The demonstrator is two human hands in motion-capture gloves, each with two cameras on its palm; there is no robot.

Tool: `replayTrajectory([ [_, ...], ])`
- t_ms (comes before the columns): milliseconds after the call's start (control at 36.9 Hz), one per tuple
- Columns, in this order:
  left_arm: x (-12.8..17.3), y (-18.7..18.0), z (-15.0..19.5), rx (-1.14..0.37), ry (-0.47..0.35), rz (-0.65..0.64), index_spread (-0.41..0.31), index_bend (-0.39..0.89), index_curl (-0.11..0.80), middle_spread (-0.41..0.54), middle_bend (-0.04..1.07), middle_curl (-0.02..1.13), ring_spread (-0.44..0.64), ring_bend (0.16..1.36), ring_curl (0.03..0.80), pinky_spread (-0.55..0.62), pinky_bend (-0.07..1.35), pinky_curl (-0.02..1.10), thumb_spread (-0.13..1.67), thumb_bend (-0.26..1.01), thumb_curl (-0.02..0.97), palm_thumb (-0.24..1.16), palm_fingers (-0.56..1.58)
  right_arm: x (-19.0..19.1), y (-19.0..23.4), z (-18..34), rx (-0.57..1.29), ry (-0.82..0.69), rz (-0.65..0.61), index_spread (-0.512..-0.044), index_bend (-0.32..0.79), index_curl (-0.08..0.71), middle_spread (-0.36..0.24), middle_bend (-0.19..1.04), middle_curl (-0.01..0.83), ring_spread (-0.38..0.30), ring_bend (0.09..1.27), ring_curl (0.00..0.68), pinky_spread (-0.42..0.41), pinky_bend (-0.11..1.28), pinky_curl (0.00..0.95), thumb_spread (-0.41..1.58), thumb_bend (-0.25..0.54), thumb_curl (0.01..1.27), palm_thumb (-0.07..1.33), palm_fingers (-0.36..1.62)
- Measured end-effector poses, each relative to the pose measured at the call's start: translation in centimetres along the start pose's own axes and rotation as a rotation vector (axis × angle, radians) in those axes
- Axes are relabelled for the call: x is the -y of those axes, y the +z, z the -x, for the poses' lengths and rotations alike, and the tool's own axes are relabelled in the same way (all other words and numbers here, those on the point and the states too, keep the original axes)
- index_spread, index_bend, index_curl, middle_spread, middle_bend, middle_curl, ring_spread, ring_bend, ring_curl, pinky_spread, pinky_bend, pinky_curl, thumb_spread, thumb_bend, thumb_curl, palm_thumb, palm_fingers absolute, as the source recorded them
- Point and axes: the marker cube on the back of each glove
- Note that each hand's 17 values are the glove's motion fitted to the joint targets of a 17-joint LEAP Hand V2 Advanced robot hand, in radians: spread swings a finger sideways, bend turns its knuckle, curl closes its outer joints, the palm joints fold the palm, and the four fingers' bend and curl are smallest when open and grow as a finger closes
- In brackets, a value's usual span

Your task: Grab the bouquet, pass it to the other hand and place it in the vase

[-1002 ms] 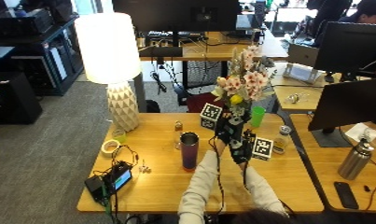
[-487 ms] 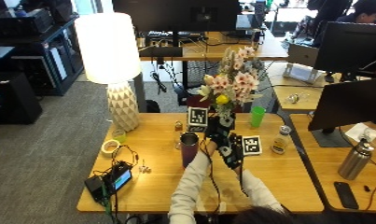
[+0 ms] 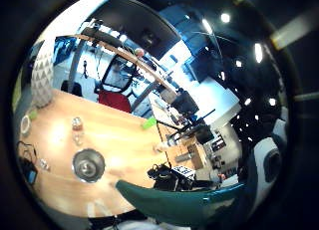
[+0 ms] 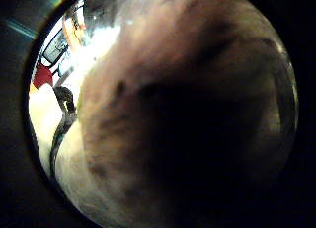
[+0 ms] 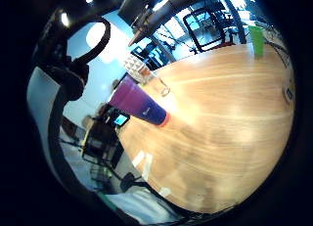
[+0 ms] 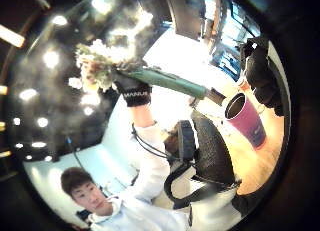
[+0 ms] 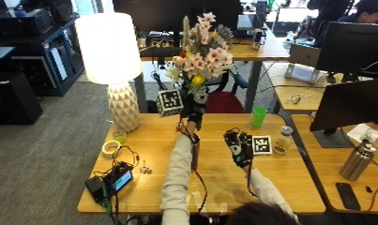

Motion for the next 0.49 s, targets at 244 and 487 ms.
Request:
replayTrajectory([
  [244,1.1,-1.6,5.8,0.031,-0.049,-0.084,-0.379,0.57,0.577,-0.362,0.76,0.56,-0.39,0.82,0.48,-0.43,0.6,0.43,0.29,-0.03,0.713,0.85,1.43,-0.2,-0.9,-0.6,-0.041,-0.045,-0.008,-0.189,0.12,0.414,-0.068,0.49,0.488,-0.143,0.68,0.422,-0.161,0.55,0.388,1.09,-0.02,0.47,0.65,1.16],
  [487,0.0,-1.7,13.0,0.041,-0.152,-0.098,-0.377,0.57,0.585,-0.359,0.77,0.56,-0.39,0.82,0.485,-0.42,0.61,0.43,0.28,-0.03,0.745,0.85,1.42,-0.7,-0.9,-1.0,0.034,0.003,-0.013,-0.178,0.11,0.382,-0.061,0.45,0.481,-0.141,0.65,0.422,-0.194,0.57,0.393,1.11,-0.018,0.45,0.66,1.2],
])
